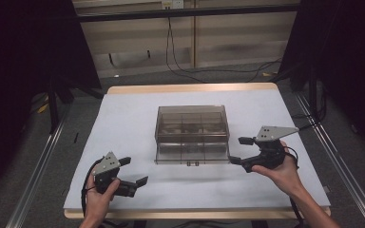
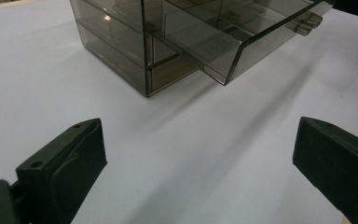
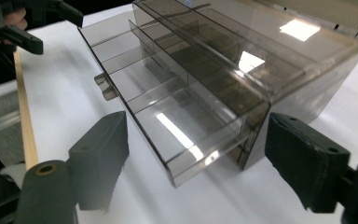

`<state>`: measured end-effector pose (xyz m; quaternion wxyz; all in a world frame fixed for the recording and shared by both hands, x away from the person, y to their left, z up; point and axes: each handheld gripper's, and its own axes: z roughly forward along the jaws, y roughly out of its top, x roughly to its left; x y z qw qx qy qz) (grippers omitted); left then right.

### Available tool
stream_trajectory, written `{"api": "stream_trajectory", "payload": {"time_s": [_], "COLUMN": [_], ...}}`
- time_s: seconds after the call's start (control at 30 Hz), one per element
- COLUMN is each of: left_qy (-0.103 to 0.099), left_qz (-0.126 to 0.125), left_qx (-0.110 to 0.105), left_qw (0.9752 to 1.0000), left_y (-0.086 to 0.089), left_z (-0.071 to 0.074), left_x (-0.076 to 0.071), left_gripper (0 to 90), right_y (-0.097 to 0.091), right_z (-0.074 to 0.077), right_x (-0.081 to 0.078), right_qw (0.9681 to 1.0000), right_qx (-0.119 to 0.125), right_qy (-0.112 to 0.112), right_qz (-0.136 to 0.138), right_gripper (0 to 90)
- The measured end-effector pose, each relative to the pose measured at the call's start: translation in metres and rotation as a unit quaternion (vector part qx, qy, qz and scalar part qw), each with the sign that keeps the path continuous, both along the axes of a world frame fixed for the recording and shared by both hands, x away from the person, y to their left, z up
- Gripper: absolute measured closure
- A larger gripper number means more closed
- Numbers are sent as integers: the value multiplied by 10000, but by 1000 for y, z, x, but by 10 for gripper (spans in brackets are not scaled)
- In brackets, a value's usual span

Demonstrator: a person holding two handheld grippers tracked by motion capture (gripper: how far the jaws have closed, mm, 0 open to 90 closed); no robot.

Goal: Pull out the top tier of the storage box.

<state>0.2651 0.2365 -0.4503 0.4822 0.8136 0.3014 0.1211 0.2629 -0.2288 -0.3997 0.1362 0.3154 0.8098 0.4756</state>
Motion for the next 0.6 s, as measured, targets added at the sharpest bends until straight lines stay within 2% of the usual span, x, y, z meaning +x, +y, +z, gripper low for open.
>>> {"api": "stream_trajectory", "payload": {"time_s": [0.07,0.1,0.17,0.3,0.43,0.6], "left_qy": [34,26,8,16,-5,-4], "left_qz": [-24,-49,-57,-27,-51,-73], "left_qx": [-30,-39,-30,-98,-46,-32], "left_qw": [10000,10000,10000,9999,10000,10000], "left_y": [-1,-1,-1,-1,-1,-2], "left_z": [-1,-1,-1,-1,0,0], "left_x": [0,0,0,-1,-1,-2], "left_gripper": [24,24,24,24,24,24], "right_y": [-1,-3,-5,-10,-18,-33], "right_z": [-4,-7,-10,-19,-26,-33], "right_x": [-5,-10,-12,-21,-27,-39], "right_qw": [10000,9998,9998,9995,9989,9970], "right_qx": [-70,-45,-22,-31,-92,85], "right_qy": [-7,-51,-69,7,15,-26], "right_qz": [-50,-176,-206,-330,-452,-775], "right_gripper": [237,266,275,330,373,396]}}
